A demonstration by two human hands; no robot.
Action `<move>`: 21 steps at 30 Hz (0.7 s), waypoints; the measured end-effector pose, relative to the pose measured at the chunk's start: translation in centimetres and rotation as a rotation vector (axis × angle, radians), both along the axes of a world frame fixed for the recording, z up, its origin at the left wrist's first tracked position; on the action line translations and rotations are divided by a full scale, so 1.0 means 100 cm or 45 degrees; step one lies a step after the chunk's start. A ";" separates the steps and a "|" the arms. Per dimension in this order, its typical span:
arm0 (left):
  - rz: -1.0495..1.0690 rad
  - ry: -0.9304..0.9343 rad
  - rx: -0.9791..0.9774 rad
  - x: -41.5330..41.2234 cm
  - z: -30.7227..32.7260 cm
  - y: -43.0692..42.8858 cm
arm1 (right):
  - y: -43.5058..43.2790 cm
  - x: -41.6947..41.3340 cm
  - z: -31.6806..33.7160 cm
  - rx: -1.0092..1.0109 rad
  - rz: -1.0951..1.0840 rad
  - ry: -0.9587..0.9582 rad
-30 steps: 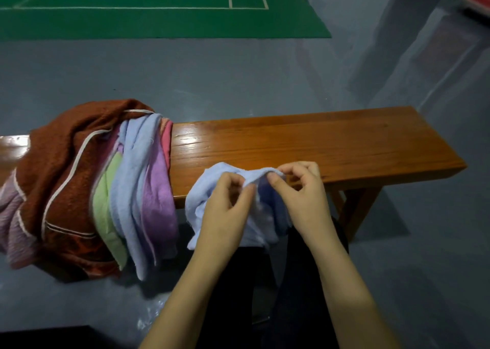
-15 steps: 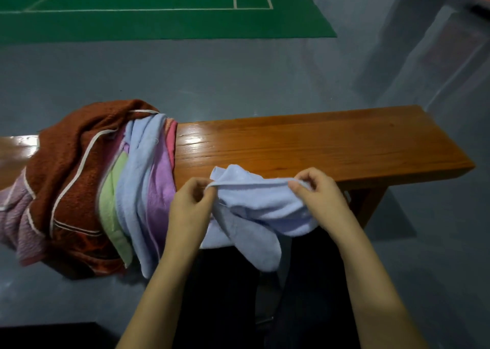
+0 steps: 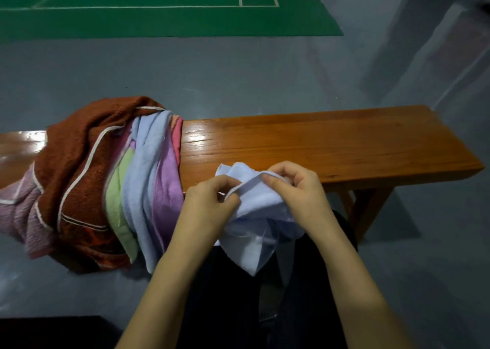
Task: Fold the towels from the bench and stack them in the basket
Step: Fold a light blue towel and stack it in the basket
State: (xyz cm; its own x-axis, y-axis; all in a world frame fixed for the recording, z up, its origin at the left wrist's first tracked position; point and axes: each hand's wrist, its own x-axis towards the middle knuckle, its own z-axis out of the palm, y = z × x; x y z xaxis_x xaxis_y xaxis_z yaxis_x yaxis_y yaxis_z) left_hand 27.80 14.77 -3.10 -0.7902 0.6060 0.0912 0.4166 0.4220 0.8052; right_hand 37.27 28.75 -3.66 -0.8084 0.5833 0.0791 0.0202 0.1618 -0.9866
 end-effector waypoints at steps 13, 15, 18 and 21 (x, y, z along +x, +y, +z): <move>0.028 -0.318 0.205 -0.034 -0.017 -0.043 | 0.033 0.015 -0.035 0.109 -0.331 -0.182; 0.060 -0.246 0.220 -0.031 -0.024 -0.040 | 0.030 0.015 -0.039 0.154 -0.369 -0.208; 0.099 -0.049 0.095 -0.027 -0.035 -0.036 | 0.030 0.017 -0.041 0.179 -0.455 -0.188; 0.197 0.060 0.018 -0.032 -0.041 -0.035 | 0.034 0.019 -0.036 0.149 -0.461 -0.136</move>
State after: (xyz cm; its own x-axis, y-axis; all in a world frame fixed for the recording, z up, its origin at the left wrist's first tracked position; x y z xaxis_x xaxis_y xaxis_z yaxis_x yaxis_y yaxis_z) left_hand 24.64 11.29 -7.18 -0.8688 0.4755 0.1382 0.3849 0.4730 0.7925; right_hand 39.21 32.14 -7.28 -0.5595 0.8240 0.0888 0.1979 0.2369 -0.9512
